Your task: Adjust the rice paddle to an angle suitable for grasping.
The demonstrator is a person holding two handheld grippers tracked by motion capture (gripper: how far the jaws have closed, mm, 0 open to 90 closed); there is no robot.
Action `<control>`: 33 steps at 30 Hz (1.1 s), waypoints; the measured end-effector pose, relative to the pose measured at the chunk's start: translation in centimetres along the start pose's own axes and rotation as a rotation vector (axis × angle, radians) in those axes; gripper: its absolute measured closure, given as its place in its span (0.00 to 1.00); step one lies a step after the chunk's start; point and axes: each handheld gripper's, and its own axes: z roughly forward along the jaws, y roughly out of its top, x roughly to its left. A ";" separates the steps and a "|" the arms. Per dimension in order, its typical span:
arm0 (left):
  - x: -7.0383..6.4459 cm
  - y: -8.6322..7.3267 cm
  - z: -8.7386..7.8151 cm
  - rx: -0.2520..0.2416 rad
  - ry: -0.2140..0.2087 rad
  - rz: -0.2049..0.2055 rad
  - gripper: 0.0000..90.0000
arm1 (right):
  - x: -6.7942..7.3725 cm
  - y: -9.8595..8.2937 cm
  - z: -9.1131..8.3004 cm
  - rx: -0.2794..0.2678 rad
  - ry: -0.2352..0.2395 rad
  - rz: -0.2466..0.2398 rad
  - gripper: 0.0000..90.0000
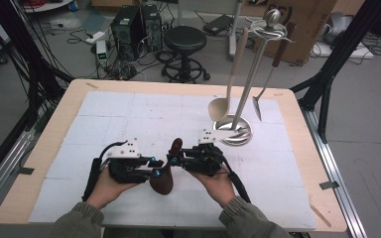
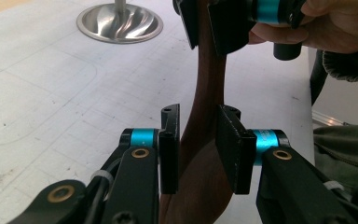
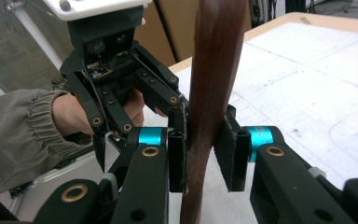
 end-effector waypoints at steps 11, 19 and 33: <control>0.0 0.2 -0.7 -0.028 0.004 0.006 0.71 | -0.2 -0.1 -0.1 -0.005 0.018 0.004 0.85; 0.3 0.0 -1.8 -0.029 0.035 0.002 0.66 | -0.4 0.3 -0.9 -0.008 0.015 -0.012 0.85; 1.0 -0.9 -3.8 -0.002 0.107 -0.028 0.55 | -1.4 0.7 -3.3 -0.024 -0.009 -0.023 0.85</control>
